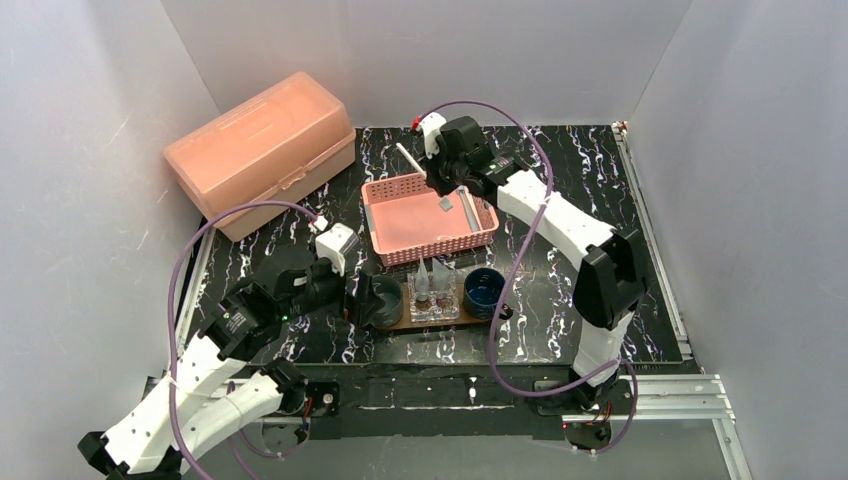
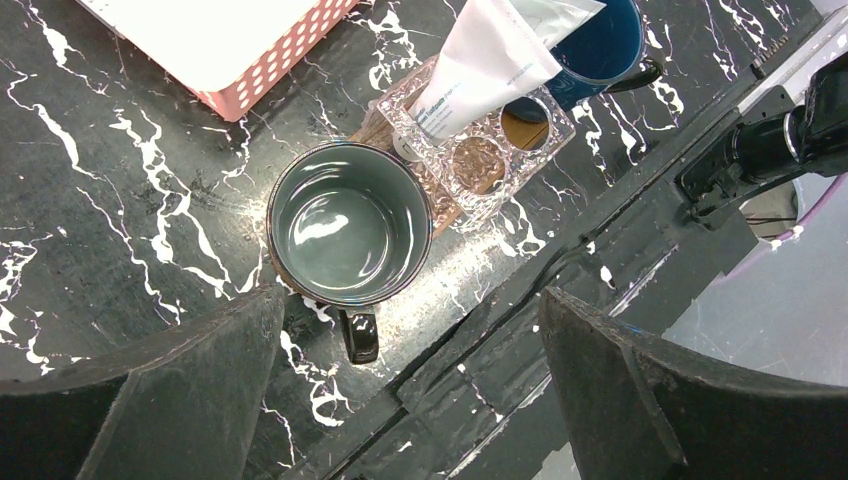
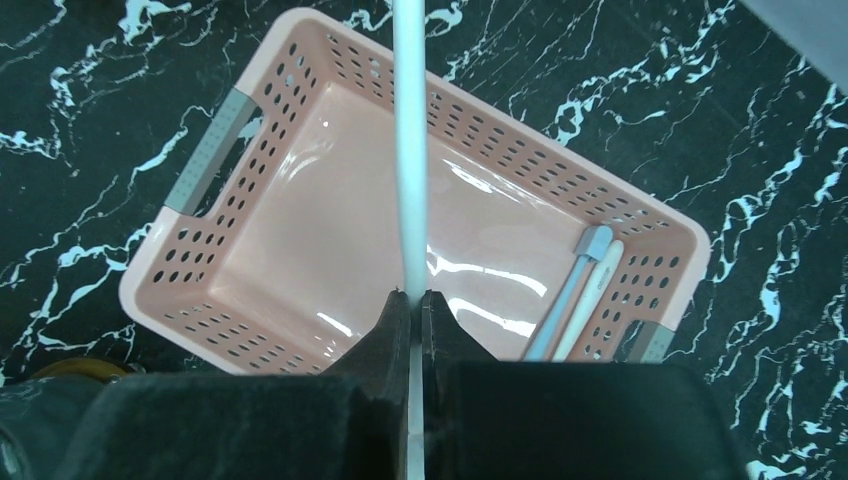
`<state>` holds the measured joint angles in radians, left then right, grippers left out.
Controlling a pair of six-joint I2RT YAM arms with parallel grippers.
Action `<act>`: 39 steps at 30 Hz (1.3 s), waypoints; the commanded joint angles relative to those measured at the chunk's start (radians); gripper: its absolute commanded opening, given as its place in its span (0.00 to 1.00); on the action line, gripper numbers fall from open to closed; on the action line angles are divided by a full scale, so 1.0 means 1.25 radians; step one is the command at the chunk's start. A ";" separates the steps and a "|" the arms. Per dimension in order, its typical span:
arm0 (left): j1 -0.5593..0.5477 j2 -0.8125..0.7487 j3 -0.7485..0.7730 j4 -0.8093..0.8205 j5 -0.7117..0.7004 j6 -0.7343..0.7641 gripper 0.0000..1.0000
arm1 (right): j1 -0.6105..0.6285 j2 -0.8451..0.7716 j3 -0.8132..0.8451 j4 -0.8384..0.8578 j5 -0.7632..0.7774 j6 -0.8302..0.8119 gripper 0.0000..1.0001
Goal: Prepare toiletry sets of a toothbrush and toothpaste on the tray
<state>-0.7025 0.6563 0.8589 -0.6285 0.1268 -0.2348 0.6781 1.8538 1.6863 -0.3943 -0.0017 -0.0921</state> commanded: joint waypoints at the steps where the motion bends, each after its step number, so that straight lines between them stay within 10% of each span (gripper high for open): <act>1: -0.001 0.007 -0.005 0.010 0.008 0.010 0.99 | 0.017 -0.084 -0.015 0.001 0.028 -0.006 0.01; 39: 0.002 0.199 0.231 -0.034 0.068 -0.231 0.99 | 0.289 -0.539 -0.341 -0.161 0.113 -0.027 0.01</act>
<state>-0.7025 0.9108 1.0859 -0.6674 0.1818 -0.4622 0.9924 1.2045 1.2732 -0.5926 0.0879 -0.1341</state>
